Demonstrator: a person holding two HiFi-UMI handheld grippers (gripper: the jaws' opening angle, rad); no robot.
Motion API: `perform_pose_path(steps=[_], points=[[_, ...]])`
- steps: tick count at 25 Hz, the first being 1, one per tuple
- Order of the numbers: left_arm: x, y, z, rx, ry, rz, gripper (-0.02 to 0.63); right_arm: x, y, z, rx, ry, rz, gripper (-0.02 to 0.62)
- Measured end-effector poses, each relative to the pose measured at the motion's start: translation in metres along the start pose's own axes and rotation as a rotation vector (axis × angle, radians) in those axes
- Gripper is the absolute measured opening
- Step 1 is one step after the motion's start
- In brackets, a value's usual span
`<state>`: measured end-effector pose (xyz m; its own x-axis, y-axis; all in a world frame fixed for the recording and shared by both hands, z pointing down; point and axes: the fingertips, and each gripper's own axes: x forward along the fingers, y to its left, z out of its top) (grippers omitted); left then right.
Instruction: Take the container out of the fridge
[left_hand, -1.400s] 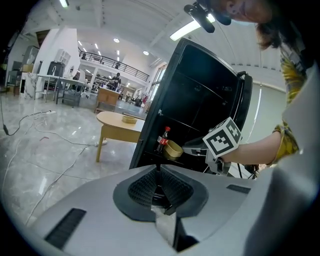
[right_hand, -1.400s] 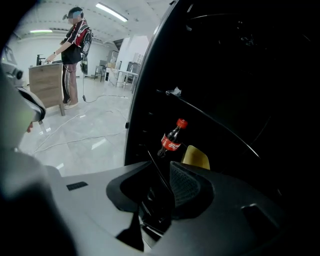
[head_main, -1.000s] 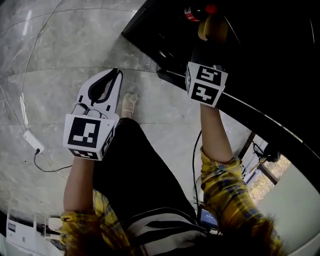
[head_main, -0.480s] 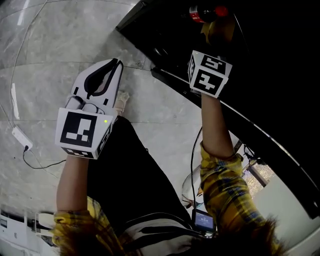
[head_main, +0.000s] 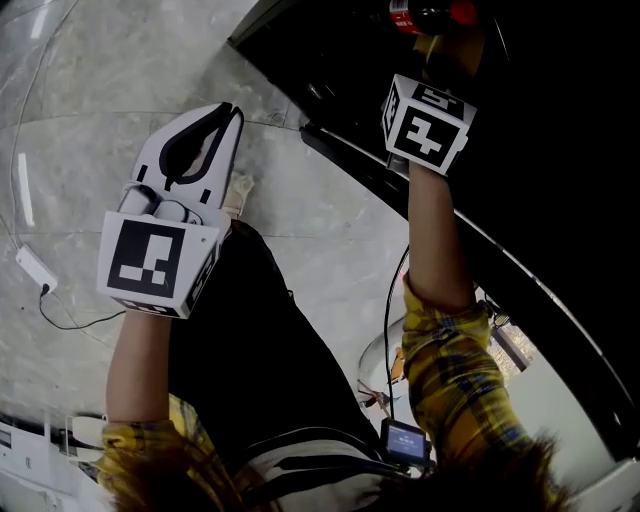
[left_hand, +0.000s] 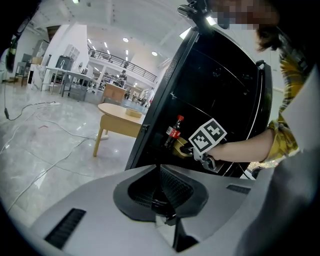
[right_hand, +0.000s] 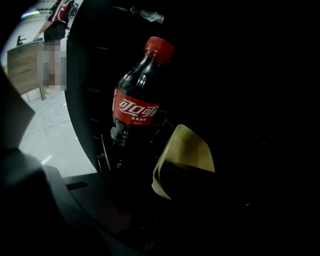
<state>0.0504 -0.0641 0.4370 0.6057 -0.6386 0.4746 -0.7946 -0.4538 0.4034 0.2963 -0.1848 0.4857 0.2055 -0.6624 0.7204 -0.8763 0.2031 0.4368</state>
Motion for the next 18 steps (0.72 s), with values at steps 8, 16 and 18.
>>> perform_pose_path(steps=[8,16,18], points=[[0.002,-0.002,0.003,0.003,0.005,-0.013,0.034,-0.003,-0.002,0.0,0.006,0.012,-0.032,0.052],[-0.016,-0.001,0.012,0.024,-0.002,-0.024,0.034,-0.026,-0.002,0.005,0.085,0.014,-0.067,0.048],[-0.022,0.0,0.018,0.033,-0.01,-0.022,0.034,-0.034,-0.001,0.005,0.113,0.019,-0.075,0.048]])
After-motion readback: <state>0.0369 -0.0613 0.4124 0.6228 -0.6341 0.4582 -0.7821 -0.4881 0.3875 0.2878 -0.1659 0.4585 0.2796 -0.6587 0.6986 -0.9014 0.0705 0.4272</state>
